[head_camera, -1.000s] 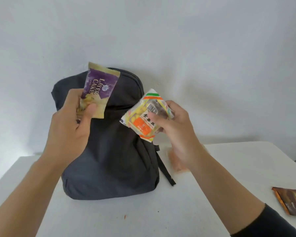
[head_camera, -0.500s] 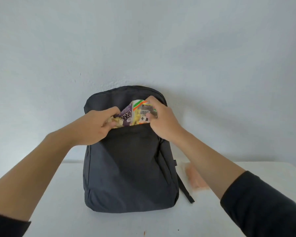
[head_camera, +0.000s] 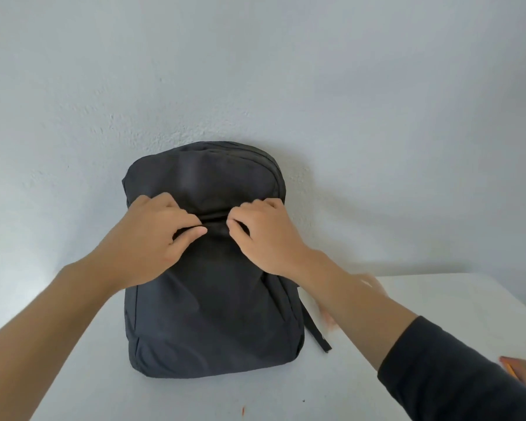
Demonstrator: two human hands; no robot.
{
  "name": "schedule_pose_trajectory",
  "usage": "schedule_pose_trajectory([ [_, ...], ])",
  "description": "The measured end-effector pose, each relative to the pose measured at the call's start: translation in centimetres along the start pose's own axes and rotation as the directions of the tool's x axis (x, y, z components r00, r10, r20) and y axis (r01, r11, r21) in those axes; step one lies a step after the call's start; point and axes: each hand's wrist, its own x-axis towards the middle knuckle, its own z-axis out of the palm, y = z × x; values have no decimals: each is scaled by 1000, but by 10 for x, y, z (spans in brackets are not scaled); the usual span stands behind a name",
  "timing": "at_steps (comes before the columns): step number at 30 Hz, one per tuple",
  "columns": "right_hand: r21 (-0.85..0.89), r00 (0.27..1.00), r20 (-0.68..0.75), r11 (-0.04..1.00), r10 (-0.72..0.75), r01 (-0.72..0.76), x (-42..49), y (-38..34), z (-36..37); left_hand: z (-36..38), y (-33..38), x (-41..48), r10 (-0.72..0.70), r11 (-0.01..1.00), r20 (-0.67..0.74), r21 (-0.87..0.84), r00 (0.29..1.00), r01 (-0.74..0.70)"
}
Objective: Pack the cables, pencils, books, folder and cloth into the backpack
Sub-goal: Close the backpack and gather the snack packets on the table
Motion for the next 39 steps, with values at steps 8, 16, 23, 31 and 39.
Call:
schedule_pose_trajectory([
  [8, -65, 925, 379, 998, 15, 11, -4, -6, -23, 15, 15, -17, -39, 998, -49, -41, 998, 37],
  [16, 237, 976, 212, 966, 54, -105, -1, 0, -39, -2, 16, -9, -81, 990, -61, -119, 995, 74],
  [23, 402, 991, 110, 908, 82, -120, -44, 20, -45, 6, 52, 5, -62, 952, -291, -305, 955, -31],
  [31, 552, 966, 62, 797, 252, -244, -121, 46, -69, 58, 129, 23, -6, 695, -137, -713, 991, -94],
  [39, 461, 622, -105, 592, 776, -661, -249, 147, -84, 169, 245, 41, -66, 306, 507, -810, 859, 501],
])
